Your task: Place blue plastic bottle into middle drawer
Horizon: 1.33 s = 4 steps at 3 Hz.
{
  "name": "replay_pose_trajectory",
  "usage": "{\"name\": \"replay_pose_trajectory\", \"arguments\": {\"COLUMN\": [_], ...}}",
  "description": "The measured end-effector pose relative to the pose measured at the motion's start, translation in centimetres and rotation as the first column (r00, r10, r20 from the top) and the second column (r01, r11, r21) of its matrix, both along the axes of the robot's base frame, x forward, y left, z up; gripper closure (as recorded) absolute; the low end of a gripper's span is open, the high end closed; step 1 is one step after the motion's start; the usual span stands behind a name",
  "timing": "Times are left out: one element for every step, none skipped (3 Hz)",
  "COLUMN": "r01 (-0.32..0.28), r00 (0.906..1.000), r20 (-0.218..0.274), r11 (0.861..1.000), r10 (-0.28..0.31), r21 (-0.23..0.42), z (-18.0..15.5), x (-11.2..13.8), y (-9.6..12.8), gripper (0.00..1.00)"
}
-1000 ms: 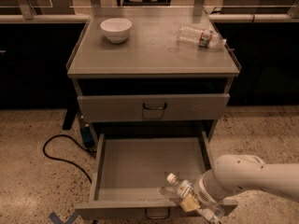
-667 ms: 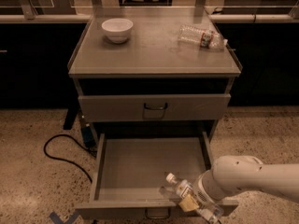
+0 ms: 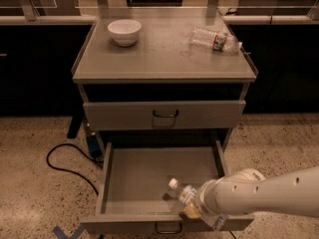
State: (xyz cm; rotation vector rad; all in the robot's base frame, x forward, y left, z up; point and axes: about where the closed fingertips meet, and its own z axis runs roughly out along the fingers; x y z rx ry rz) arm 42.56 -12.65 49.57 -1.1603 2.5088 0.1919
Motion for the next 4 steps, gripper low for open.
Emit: {"name": "replay_pose_trajectory", "arguments": {"r01": [-0.038, -0.038, -0.037, -0.043], "r00": [0.9854, 0.9854, 0.9849, 0.9861], "r20": [0.168, 0.168, 0.172, 0.164], "r11": [0.997, 0.997, 0.996, 0.996], "r10": [0.025, 0.025, 0.023, 0.031], "r21": [0.074, 0.074, 0.082, 0.075], "z": [2.5, 2.5, 0.6, -3.7], "x": [6.7, 6.7, 8.9, 12.6], "y": [4.5, 4.5, 4.7, 5.7], "gripper": [1.00, 1.00, 1.00, 1.00]}}
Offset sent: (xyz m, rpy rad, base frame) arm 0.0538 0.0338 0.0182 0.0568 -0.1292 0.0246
